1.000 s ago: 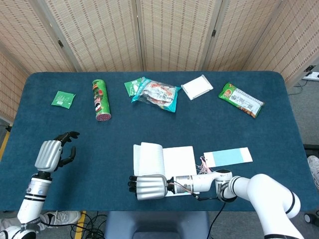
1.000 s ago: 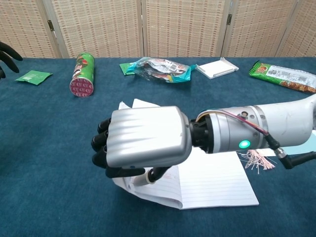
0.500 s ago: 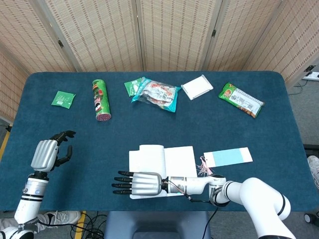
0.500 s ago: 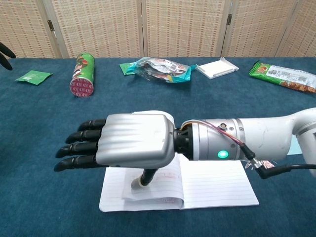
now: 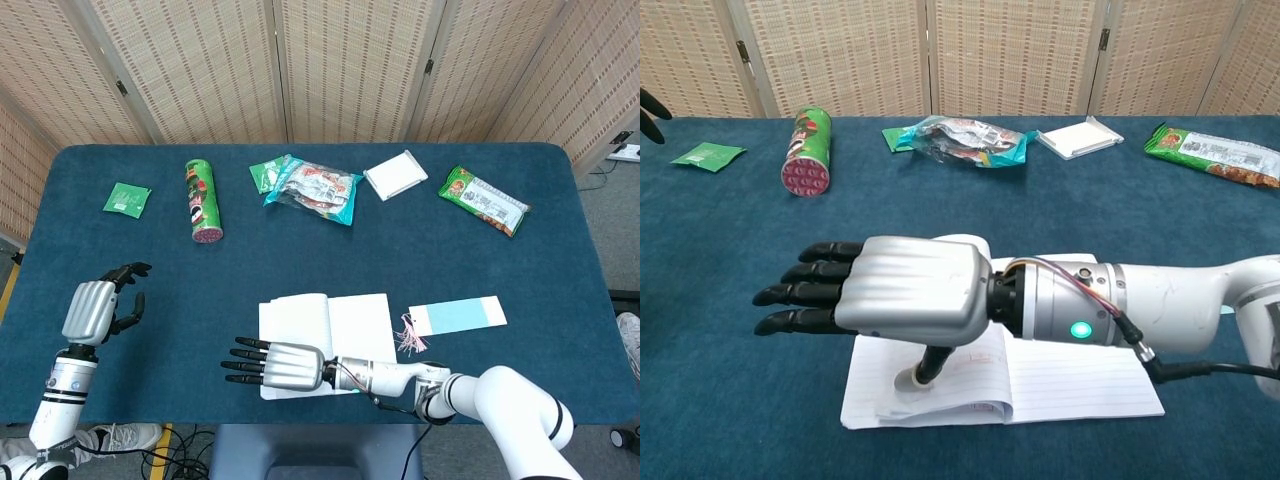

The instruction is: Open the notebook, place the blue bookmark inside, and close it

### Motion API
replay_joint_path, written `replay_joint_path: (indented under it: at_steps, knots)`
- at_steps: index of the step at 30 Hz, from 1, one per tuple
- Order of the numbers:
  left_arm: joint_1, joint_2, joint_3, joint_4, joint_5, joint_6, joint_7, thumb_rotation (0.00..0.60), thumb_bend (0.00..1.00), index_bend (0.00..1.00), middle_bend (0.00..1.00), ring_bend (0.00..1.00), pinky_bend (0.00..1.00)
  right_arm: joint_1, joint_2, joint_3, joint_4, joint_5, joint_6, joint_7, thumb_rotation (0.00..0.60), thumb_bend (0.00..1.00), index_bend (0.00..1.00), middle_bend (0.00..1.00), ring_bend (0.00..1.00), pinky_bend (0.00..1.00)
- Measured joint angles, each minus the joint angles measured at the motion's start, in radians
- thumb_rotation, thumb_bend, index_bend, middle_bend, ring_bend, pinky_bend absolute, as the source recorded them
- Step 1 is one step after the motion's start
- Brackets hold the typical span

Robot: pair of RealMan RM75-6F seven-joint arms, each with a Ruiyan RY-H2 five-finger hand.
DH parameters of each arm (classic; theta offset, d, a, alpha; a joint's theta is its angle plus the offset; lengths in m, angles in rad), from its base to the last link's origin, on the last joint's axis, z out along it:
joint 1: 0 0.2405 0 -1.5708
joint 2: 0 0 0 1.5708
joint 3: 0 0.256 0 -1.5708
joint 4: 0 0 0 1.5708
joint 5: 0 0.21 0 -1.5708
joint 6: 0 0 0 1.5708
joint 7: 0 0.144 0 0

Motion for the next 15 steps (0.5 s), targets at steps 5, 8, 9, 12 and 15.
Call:
replay_joint_path:
  at_steps: [5, 8, 9, 12, 15]
  knots:
    - [0.002, 0.007, 0.000, -0.004, -0.001, 0.001, 0.003, 0.600, 0.58, 0.30, 0.38, 0.41, 0.68, -0.008, 0.011, 0.013, -0.012, 0.009, 0.040, -0.012, 0.600, 0.14, 0.00, 0.03, 0.01, 0.02]
    - [0.003, 0.010, -0.004, -0.005, -0.004, 0.001, 0.002, 0.600, 0.58, 0.30, 0.38, 0.41, 0.68, -0.013, 0.047, 0.027, -0.050, 0.024, 0.052, -0.022, 0.600, 0.14, 0.00, 0.09, 0.05, 0.07]
    - [0.003, 0.011, -0.004, -0.006, -0.005, 0.001, 0.003, 0.600, 0.58, 0.30, 0.38, 0.41, 0.68, -0.016, 0.067, 0.032, -0.072, 0.031, 0.054, -0.029, 0.600, 0.14, 0.00, 0.12, 0.07, 0.09]
    - [0.002, 0.012, -0.005, -0.005, -0.006, -0.002, 0.004, 0.600, 0.58, 0.30, 0.38, 0.41, 0.68, -0.029, 0.129, 0.043, -0.140, 0.053, 0.056, -0.053, 0.600, 0.14, 0.01, 0.16, 0.10, 0.14]
    - [0.000, 0.013, -0.007, -0.005, -0.007, -0.005, 0.005, 0.600, 0.58, 0.30, 0.38, 0.41, 0.68, -0.049, 0.206, 0.048, -0.212, 0.077, 0.054, -0.089, 0.600, 0.14, 0.04, 0.17, 0.11, 0.14]
